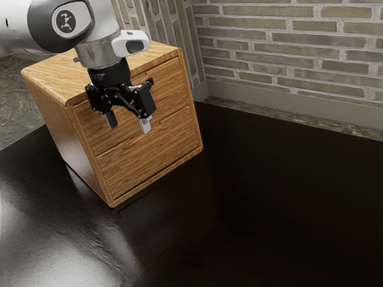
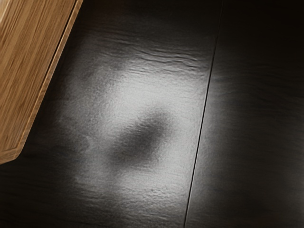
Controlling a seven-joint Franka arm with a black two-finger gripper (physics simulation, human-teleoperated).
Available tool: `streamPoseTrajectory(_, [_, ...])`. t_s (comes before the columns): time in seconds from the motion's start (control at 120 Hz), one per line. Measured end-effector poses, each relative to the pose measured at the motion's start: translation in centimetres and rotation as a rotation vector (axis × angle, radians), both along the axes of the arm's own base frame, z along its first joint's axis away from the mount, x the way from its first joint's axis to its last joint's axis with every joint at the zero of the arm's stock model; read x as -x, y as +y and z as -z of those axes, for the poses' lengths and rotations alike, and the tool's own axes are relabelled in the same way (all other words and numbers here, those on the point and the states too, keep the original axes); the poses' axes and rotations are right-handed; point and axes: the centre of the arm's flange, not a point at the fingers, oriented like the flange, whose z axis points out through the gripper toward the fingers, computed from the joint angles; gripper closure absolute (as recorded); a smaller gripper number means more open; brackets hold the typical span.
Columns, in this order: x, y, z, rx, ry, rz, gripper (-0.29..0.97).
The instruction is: Pull the drawer handle with one arm to open the drawer
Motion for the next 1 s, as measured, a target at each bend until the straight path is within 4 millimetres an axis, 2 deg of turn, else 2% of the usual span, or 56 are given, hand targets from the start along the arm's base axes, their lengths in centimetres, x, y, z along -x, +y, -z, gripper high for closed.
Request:
streamPoseTrajectory(0.208, [0.1,0.6,-0.1,0.018,-0.005,-0.005,0.00])
streamPoseTrajectory(0.258, [2.3,1.0,-5.0,0.015,-0.099,-0.015,0.00])
streamPoseTrajectory(0.333, [4.6,2.0,-9.7,0.005,-0.196,-0.031,0.00])
streamPoseTrajectory(0.392, [5.4,2.9,-11.4,0.008,-0.240,-0.022,0.00])
streamPoseTrajectory(0.483, [5.7,4.2,-12.3,0.029,-0.284,-0.002,0.00])
streamPoseTrajectory(0.583, [5.4,5.6,-11.9,0.025,-0.305,0.047,0.00])
streamPoseTrajectory(0.667, [3.9,6.2,-10.1,0.021,-0.280,0.093,0.00])
streamPoseTrajectory(0.717, [3.3,5.2,-9.5,0.019,-0.264,0.140,0.00])
streamPoseTrajectory(0.8, [2.4,2.0,-8.7,0.019,-0.246,0.239,0.00])
streamPoseTrajectory(0.883, [1.5,-0.6,-7.0,0.024,-0.221,0.320,0.00])
streamPoseTrajectory(0.942, [1.2,-1.3,-6.6,0.021,-0.217,0.350,0.00])
streamPoseTrajectory(1.0, [1.1,-1.0,-6.4,0.001,-0.219,0.362,0.00])
